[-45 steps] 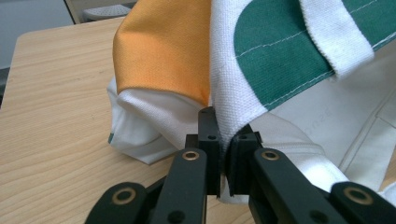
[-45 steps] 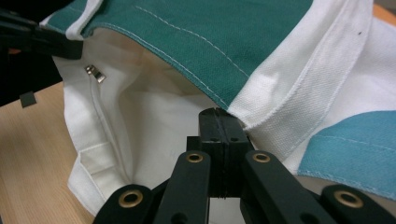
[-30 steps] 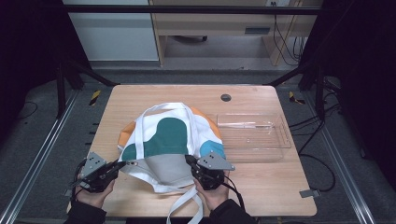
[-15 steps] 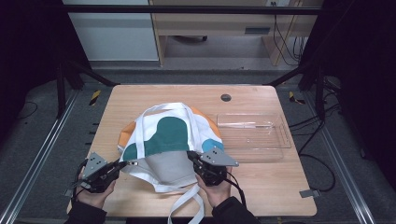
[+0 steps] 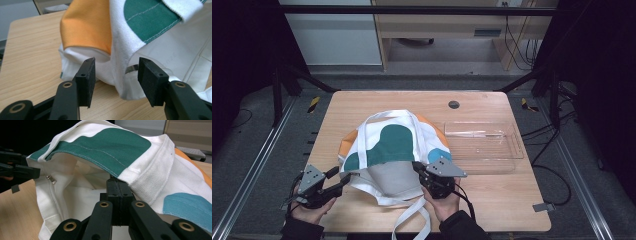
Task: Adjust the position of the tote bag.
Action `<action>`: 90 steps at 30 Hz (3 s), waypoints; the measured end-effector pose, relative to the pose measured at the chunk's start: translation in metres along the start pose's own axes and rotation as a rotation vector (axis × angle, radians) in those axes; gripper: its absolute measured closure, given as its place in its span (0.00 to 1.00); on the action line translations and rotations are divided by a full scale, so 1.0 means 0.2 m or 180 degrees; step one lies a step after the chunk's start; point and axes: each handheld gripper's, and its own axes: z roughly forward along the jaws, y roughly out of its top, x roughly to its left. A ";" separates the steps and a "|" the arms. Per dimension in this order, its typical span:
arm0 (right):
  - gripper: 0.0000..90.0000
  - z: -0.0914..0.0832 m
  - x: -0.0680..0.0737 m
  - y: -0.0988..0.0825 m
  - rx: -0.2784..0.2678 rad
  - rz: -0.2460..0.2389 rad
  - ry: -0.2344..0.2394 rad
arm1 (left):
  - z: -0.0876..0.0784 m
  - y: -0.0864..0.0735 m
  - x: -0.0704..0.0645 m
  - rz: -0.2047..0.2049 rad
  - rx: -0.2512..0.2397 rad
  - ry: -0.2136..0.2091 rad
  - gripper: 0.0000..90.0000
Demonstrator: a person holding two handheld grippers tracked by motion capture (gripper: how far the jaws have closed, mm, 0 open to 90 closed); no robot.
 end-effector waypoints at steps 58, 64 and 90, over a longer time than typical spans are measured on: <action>1.00 -0.01 -0.03 0.04 0.0001 -0.0018 -0.0016 | 0.15 0.43 -0.38 0.0534 -0.0189 -0.0245 0.35; 1.00 0.00 -0.02 0.05 0.0014 -0.0018 -0.0037 | 0.18 0.44 -0.40 0.0645 -0.0115 -0.0181 0.35; 1.00 0.02 -0.01 0.01 0.0137 -0.0148 0.0047 | 0.28 0.43 -0.41 0.0718 0.0217 0.0071 0.93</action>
